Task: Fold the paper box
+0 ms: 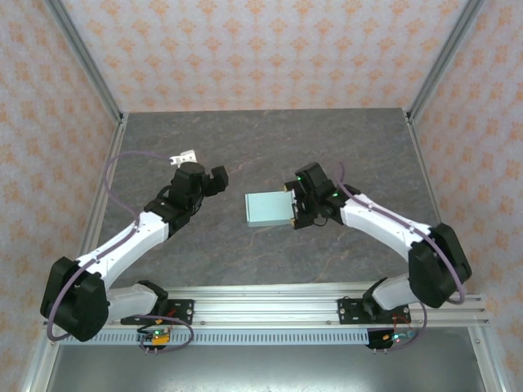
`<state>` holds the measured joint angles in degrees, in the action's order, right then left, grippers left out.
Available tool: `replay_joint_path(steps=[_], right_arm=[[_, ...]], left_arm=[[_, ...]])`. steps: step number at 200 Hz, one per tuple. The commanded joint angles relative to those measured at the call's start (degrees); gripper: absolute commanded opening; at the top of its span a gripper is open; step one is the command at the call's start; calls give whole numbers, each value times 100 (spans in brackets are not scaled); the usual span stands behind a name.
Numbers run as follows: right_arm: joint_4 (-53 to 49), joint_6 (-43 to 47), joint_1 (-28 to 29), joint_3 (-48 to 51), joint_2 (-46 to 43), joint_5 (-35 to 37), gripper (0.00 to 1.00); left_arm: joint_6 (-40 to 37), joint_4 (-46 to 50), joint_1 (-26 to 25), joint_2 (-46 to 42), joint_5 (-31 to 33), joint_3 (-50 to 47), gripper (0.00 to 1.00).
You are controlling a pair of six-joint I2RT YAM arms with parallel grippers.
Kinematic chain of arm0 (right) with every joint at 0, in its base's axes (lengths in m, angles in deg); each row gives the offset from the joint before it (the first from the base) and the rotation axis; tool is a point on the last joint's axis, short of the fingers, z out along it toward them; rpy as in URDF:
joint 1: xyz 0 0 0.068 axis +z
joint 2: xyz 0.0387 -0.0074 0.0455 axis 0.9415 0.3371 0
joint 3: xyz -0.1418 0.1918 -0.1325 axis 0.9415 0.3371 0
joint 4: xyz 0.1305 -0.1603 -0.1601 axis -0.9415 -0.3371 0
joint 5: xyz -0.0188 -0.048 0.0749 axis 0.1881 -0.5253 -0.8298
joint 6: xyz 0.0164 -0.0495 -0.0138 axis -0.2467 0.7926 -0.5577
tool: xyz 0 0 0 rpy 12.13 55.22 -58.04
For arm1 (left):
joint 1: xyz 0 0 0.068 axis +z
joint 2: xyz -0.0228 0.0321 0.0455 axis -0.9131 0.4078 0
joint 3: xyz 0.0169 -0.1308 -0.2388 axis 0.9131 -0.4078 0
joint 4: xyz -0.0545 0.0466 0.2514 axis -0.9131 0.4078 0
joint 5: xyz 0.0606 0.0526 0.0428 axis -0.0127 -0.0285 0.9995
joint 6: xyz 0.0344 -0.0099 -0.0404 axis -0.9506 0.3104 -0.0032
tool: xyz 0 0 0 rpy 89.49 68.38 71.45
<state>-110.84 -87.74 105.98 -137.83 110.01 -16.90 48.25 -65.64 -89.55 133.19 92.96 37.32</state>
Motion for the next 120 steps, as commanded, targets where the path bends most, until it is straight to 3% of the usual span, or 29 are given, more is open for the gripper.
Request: replay_joint_path(steps=[1, 17, 23, 63, 87, 120], right_arm=[[-909, 1106, -227, -228, -590, 1305, 90], [-995, 1918, -377, -327, -959, 2114, 93], [-1002, 2252, -408, -373, -1105, 2449, 100], [-93, 5462, -412, -447, -2024, 4450, 99], [1165, 7884, -453, 14, -2471, 4890, 99], [1389, 8925, -888, 431, -2736, 5329, 100]], left_arm=[[-585, 248, 17, -422, 664, -60, 100], [-901, 368, 19, -729, 1086, -67, 100], [-1082, 395, 15, -843, 1191, -52, 100], [-2707, 325, 17, -1650, 1087, 16, 100], [-3126, 78, 15, -2008, 1490, -167, 100], [-3530, 430, 15, -2082, 1358, -274, 100]])
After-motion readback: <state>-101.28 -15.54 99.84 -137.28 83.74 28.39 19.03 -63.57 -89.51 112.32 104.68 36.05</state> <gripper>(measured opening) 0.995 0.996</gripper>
